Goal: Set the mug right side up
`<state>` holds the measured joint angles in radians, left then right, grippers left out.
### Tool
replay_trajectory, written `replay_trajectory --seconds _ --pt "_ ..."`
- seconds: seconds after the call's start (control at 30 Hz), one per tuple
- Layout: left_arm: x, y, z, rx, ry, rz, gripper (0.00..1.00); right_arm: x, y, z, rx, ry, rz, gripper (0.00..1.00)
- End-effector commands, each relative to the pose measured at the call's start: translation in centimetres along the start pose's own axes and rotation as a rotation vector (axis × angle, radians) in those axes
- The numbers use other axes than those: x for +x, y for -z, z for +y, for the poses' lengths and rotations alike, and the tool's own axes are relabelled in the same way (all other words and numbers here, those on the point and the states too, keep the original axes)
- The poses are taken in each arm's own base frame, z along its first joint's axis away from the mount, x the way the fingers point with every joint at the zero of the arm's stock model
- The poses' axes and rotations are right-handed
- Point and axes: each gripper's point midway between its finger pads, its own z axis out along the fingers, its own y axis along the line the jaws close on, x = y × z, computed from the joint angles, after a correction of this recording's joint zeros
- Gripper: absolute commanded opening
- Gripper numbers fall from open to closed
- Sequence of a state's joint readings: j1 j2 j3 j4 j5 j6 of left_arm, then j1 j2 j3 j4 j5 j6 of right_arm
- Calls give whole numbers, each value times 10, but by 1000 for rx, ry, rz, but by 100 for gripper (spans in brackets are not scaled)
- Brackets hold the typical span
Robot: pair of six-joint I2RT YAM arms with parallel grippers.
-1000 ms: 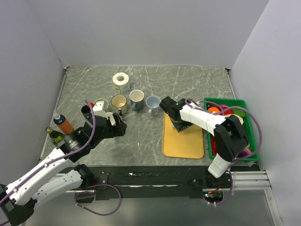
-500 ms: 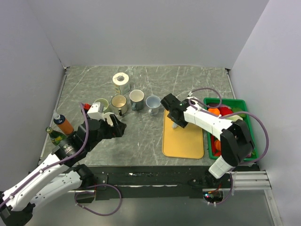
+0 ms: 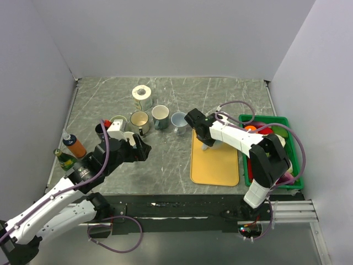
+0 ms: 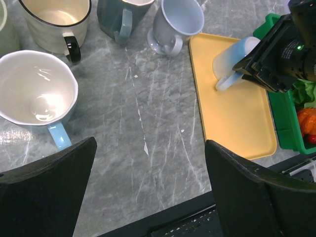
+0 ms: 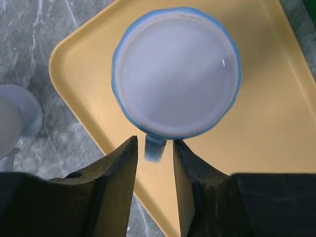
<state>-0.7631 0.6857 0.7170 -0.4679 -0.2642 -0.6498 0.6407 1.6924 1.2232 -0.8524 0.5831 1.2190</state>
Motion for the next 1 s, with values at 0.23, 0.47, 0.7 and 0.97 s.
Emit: replay_trajectory --seconds 0.23,0.47,0.7,0.97 --pt "-16 4 -8 38 12 -67 96 2 -13 -5 67 22 -10 42" --pt "-16 1 -9 32 10 -58 96 6 -17 -10 100 -7 -7 48" --pt "-17 2 -7 26 15 -62 96 6 -17 -11 88 -17 -14 37" --pt "-14 1 -8 30 13 -50 96 9 -17 -6 15 -8 -9 0"
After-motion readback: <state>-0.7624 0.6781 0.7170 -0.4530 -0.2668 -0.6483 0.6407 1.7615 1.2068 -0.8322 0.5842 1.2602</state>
